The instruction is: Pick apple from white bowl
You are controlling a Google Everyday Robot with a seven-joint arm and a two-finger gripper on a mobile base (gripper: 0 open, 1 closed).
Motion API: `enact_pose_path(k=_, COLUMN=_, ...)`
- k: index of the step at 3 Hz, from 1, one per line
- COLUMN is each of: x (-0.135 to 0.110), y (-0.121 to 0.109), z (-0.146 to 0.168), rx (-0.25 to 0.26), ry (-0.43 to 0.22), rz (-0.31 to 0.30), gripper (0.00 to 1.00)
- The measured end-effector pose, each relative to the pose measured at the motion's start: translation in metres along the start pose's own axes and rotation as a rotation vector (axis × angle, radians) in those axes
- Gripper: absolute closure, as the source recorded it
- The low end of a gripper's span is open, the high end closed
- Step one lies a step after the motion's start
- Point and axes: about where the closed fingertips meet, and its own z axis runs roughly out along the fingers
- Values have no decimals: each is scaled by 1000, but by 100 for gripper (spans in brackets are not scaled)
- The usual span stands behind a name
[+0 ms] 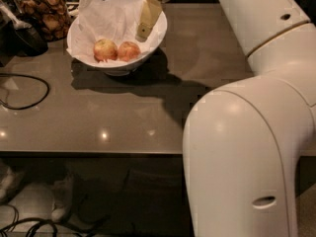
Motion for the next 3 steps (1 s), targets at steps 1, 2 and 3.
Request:
enact_pose_path(k=1, x=-2, y=-3, z=7, rx=-11, ry=-1, rz=-2, gripper=14)
enact_pose_path(k=2, x=-2, y=-6, z=21, rx=-29, ry=6, rz=3, gripper=14)
enact_pose_path(k=3, x=-3, y=-9, z=32, rx=-43, ry=9, rz=3, gripper=26)
